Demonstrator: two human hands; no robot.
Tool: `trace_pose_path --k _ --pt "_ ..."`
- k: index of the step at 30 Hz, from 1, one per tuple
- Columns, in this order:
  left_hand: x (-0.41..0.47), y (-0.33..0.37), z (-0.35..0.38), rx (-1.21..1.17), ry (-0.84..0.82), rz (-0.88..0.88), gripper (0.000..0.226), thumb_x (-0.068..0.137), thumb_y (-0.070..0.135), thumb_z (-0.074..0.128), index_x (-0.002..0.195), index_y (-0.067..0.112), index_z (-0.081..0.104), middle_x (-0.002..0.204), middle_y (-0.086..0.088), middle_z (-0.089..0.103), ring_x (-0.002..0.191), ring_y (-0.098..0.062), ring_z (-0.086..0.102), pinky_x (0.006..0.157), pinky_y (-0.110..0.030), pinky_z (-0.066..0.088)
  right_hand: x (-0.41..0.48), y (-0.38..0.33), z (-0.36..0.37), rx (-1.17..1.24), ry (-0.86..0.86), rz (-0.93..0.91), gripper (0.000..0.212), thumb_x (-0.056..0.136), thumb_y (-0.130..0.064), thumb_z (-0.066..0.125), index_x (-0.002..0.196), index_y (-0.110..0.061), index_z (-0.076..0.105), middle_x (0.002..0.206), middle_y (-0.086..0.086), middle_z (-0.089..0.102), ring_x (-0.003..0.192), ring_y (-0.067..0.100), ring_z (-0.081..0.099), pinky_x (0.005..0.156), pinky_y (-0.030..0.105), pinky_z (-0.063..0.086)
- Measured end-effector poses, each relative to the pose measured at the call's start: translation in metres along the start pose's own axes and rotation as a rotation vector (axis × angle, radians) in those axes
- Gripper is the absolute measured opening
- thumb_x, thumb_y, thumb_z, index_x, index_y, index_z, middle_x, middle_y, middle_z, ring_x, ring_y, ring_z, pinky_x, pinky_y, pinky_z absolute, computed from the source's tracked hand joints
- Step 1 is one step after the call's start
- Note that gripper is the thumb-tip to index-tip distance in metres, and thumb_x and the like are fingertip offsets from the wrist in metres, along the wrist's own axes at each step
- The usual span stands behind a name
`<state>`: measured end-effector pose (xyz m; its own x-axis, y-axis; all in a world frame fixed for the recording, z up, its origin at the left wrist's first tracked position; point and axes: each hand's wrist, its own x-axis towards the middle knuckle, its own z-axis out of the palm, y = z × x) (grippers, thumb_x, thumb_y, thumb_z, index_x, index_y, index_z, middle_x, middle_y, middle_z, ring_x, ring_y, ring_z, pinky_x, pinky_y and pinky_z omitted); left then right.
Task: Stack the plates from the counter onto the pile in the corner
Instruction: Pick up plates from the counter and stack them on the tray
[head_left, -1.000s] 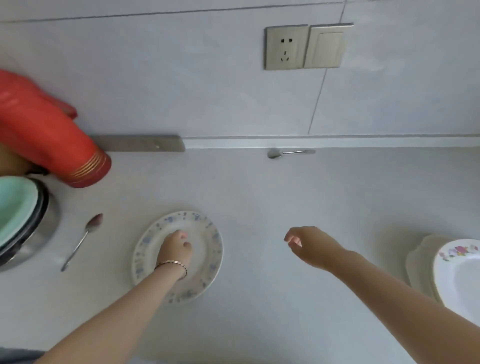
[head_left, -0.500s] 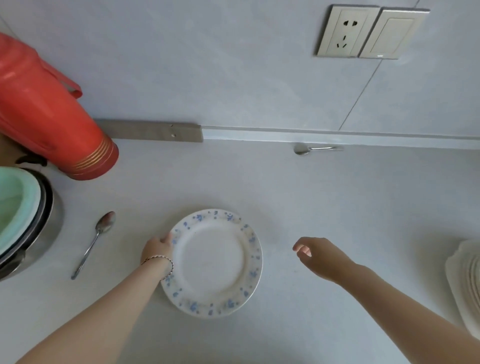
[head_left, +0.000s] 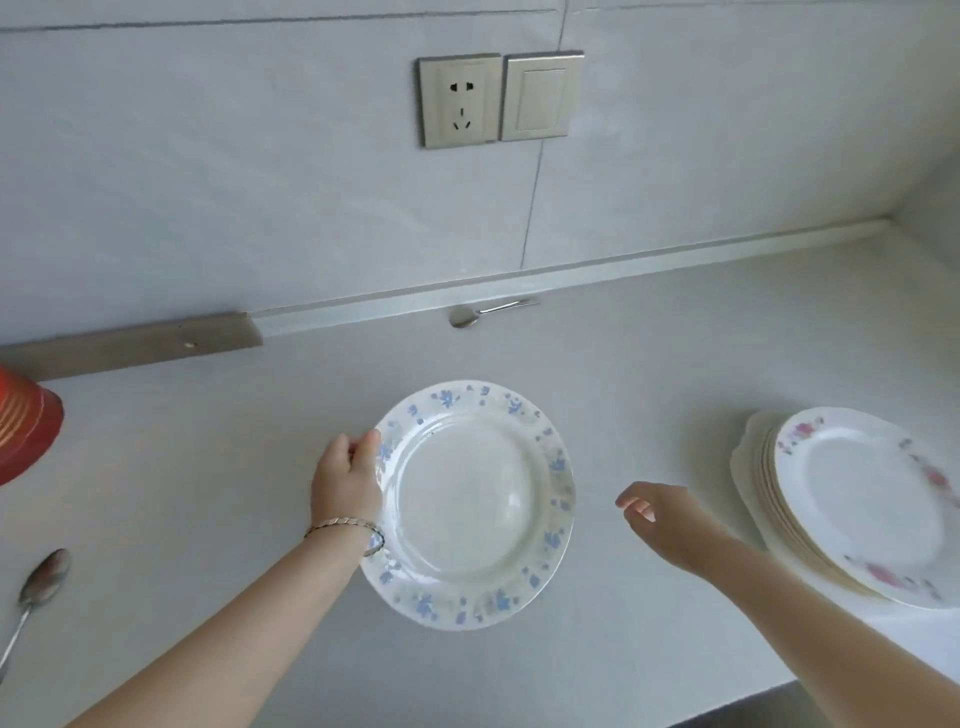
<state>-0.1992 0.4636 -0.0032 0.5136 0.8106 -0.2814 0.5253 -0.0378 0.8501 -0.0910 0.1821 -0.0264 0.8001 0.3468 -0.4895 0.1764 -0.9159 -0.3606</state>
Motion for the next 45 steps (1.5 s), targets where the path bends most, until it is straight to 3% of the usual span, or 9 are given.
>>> trace_pose_path --k 12,18,21,23,26,32,37,40,45 --pt "-0.136 0.089 0.242 -0.06 -0.205 -0.086 0.048 0.094 0.021 0.046 0.052 0.009 0.027 0.053 -0.005 0.03 0.049 -0.019 0.028 0.049 -0.03 0.023 -0.082 0.229 -0.091 0.138 0.234 0.264 0.026 0.092 -0.021 0.046 0.111 -0.022 0.064 0.108 -0.005 0.067 0.1 0.012 0.061 0.086 0.024 0.048" --pt "-0.187 0.102 0.33 -0.033 -0.218 -0.204 0.039 0.095 0.024 0.046 0.062 0.002 0.045 0.057 -0.006 0.039 0.071 -0.028 0.043 0.07 -0.031 0.034 -0.104 0.32 -0.106 0.243 0.298 0.347 0.024 0.091 -0.016 0.049 0.106 -0.019 0.067 0.09 -0.006 0.062 0.091 0.013 0.059 0.079 0.024 0.044" --pt "-0.203 0.1 0.355 -0.02 -0.202 -0.245 0.031 0.095 0.025 0.047 0.085 -0.002 0.057 0.089 -0.023 0.065 0.09 -0.036 0.058 0.085 -0.037 0.045 -0.11 0.342 -0.106 0.29 0.294 0.346 0.025 0.091 -0.013 0.048 0.107 -0.017 0.066 0.098 -0.001 0.066 0.086 0.01 0.056 0.075 0.018 0.038" --pt "-0.208 0.101 0.367 -0.012 -0.198 -0.269 0.033 0.097 0.025 0.045 0.086 -0.003 0.06 0.115 -0.025 0.064 0.089 -0.031 0.057 0.087 -0.036 0.045 -0.111 0.351 -0.104 0.313 0.293 0.339 0.025 0.092 -0.014 0.048 0.108 -0.016 0.066 0.101 0.0 0.067 0.085 0.008 0.054 0.074 0.016 0.036" --pt "-0.211 0.103 0.378 0.035 -0.204 -0.279 0.033 0.098 0.025 0.044 0.103 -0.003 0.059 0.121 -0.025 0.062 0.089 -0.03 0.055 0.093 -0.037 0.045 -0.113 0.358 -0.102 0.322 0.291 0.333 0.026 0.092 -0.015 0.046 0.11 -0.017 0.065 0.093 -0.007 0.06 0.085 0.007 0.052 0.075 0.015 0.036" --pt "-0.197 0.102 0.384 0.175 -0.256 -0.167 0.034 0.097 0.025 0.045 0.1 -0.006 0.059 0.101 -0.026 0.061 0.087 -0.032 0.053 0.09 -0.038 0.044 -0.109 0.359 -0.097 0.365 0.323 0.384 0.026 0.092 -0.016 0.047 0.109 -0.017 0.066 0.098 -0.004 0.066 0.088 0.009 0.056 0.078 0.017 0.039" --pt "-0.174 0.104 0.383 0.523 -0.426 0.113 0.041 0.097 0.027 0.041 0.063 0.003 0.041 0.065 -0.012 0.045 0.09 -0.037 0.057 0.078 -0.037 0.043 -0.099 0.354 -0.095 0.349 0.311 0.414 0.027 0.092 -0.017 0.046 0.109 -0.019 0.065 0.107 -0.003 0.068 0.102 0.013 0.061 0.084 0.021 0.044" --pt "-0.166 0.1 0.379 0.734 -0.514 0.253 0.04 0.092 0.037 0.048 0.069 0.005 0.044 0.068 -0.008 0.049 0.076 -0.029 0.05 0.066 -0.03 0.036 -0.094 0.351 -0.095 0.319 0.295 0.412 0.028 0.092 -0.017 0.044 0.111 -0.02 0.064 0.109 -0.003 0.068 0.104 0.014 0.061 0.087 0.022 0.045" --pt "-0.161 0.093 0.372 0.999 -0.596 0.412 0.041 0.089 0.048 0.048 0.091 0.008 0.056 0.097 -0.011 0.067 0.084 -0.028 0.06 0.07 -0.028 0.043 -0.087 0.346 -0.095 0.285 0.283 0.405 0.028 0.092 -0.016 0.044 0.112 -0.02 0.064 0.112 -0.003 0.068 0.105 0.014 0.061 0.088 0.022 0.045"
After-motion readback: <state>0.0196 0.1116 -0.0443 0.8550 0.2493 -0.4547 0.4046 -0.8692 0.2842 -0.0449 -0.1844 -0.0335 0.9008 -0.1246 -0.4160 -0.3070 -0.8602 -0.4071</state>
